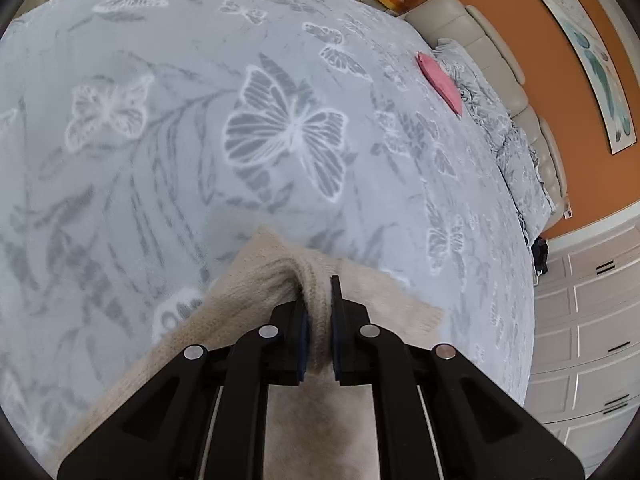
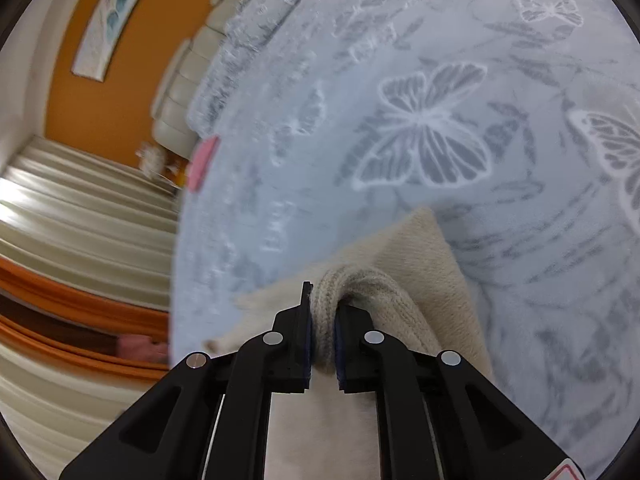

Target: Fold small clothes

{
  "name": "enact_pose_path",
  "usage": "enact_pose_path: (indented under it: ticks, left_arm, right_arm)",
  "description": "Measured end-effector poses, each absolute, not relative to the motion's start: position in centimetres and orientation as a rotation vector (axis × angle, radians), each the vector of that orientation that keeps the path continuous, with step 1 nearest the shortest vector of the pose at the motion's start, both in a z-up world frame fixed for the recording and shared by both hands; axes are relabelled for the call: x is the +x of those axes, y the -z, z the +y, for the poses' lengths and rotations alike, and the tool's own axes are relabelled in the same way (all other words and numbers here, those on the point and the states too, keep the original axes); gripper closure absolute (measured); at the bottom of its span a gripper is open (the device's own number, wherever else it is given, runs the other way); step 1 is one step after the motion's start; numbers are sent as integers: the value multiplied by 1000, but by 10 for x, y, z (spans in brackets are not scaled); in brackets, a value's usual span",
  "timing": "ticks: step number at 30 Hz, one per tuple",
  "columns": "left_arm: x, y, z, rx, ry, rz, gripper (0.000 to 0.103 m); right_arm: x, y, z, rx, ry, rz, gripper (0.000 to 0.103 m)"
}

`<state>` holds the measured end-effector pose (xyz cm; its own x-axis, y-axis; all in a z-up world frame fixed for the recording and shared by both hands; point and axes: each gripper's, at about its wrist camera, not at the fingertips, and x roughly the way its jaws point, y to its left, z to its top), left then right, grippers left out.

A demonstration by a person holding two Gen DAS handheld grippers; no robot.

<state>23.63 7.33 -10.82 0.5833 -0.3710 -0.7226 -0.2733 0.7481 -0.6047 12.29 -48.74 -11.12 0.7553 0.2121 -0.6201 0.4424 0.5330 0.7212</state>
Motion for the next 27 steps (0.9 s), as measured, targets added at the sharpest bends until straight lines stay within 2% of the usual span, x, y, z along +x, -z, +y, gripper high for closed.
enact_pose_path:
  ticks: [4,5,6,7,9,10,11,12,14,18,22,23,24,25,26,27]
  left_arm:
    - [234,100,60,-640,57,939,90]
    - [233,97,58,-620,56,929,85]
    - [230,92,54,-607,58,914,75]
    - [227,89,52,-613,63,903,69]
    - [216,74,47,-611,79,829,37]
    - [213,68,45,-583,77,797,31]
    - [210,60,41,-529,71,760,22]
    - [208,54,37,-472,64,730,17]
    - [207,51,35,-397,37,706,15]
    - [211,69,56,-534,-3,772,15]
    - [222,88,60,-562,-1,862,18]
    - [222,89,56,-541,-3,869,28]
    - [225,90,53,-503,3,886,48]
    - [227,92,50,-485,10,899,61]
    - [229,94,49,-478,17,909,83]
    - [229,94,50,-497,31,905,91]
  right_arm:
    - [133,105,-482,916,185,757,92]
    - [134,101,-480,890,192,753,91]
    - [133,92,-476,857,200,737,90]
    - [132,84,-472,835,203,720,83]
    - [128,68,-458,760,212,676,57]
    - [125,55,-447,655,251,641,33]
    - [121,46,-438,566,288,616,26]
    - [119,40,-432,491,302,600,26]
    - [121,34,-423,376,306,604,24]
    - [128,47,-425,350,317,685,24]
    - [148,81,-425,361,296,865,26]
    - [152,88,-424,362,291,898,43]
    - [152,92,-420,363,288,907,61]
    - [153,94,-421,374,278,906,94]
    - [153,91,-421,399,262,889,96]
    - [151,84,-423,433,242,848,96]
